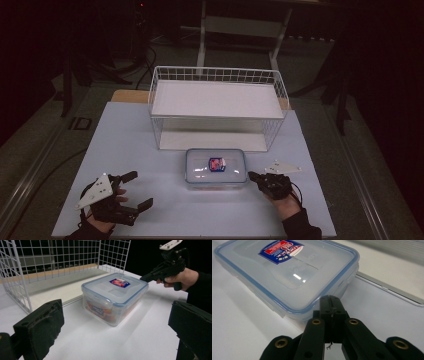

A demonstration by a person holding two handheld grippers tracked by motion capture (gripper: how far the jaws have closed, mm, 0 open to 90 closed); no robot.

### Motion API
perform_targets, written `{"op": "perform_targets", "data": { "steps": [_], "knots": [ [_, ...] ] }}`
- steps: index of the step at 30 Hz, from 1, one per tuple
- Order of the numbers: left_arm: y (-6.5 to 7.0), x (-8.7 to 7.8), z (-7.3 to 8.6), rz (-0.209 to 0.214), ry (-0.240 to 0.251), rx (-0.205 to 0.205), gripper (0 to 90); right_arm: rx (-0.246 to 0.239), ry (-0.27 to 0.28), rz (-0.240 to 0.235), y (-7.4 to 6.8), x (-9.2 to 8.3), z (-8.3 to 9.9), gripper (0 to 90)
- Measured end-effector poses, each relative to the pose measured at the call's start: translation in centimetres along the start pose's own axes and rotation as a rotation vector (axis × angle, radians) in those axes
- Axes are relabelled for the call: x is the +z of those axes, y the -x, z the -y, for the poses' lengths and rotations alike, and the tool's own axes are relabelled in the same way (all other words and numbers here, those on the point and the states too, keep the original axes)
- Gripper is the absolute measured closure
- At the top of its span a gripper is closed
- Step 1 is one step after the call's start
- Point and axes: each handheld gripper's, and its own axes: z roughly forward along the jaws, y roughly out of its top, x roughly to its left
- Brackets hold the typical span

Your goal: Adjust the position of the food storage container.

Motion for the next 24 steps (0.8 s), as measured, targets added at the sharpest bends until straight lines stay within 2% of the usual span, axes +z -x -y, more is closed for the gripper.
{"op": "perform_targets", "data": {
  "steps": [3, 7, 9, 11, 13, 16, 18, 19, 20, 22, 24],
  "knots": [
    [0.1, 0.1, 0.0, 0.0, 0.0, -0.003, 0.3, -0.014, -0.004, -0.013, -0.6, 0.3, -0.2, 90.0],
    [0.2, 0.3, 0.0, 0.005, 0.002, -0.011, 0.3, -0.013, 0.005, -0.018, -0.5, 0.3, -0.4, 90.0],
    [0.2, 0.5, -0.1, 0.012, 0.011, -0.02, 0.3, -0.017, 0.012, -0.006, -0.5, 0.1, -0.5, 89.7],
    [0.2, 0.8, -0.2, 0.016, -0.005, -0.01, 0.3, -0.003, 0.026, -0.02, -0.5, -0.3, -0.7, 86.1],
    [0.3, 1.1, -0.5, 0.025, -0.021, 0.009, 0.3, -0.01, 0.045, -0.018, -0.5, -0.9, -0.9, 82.9],
    [0.5, 1.7, -0.9, 0.055, -0.053, -0.006, 0.3, -0.003, 0.081, -0.027, -0.6, -1.9, -1.2, 75.7],
    [0.5, 1.7, -0.9, 0.055, -0.053, -0.006, 0.3, -0.003, 0.094, -0.032, -0.7, -2.1, -1.3, 75.7],
    [0.7, 2.3, -1.2, 0.059, -0.075, -0.007, 0.3, -0.003, 0.094, -0.032, -0.7, -2.1, -1.3, 71.6],
    [1.0, 2.8, -1.5, 0.061, -0.103, -0.011, 0.3, -0.011, 0.13, -0.062, -1.0, -2.7, -1.5, 51.5],
    [1.1, 3.4, -1.8, 0.048, -0.125, -0.007, 0.3, -0.001, 0.152, -0.104, -1.2, -2.9, -1.6, 36.0],
    [1.2, 3.7, -2.3, 0.05, -0.117, -0.01, 0.3, 0.002, 0.171, -0.119, -1.3, -3.0, -1.6, 32.5]
  ]
}}
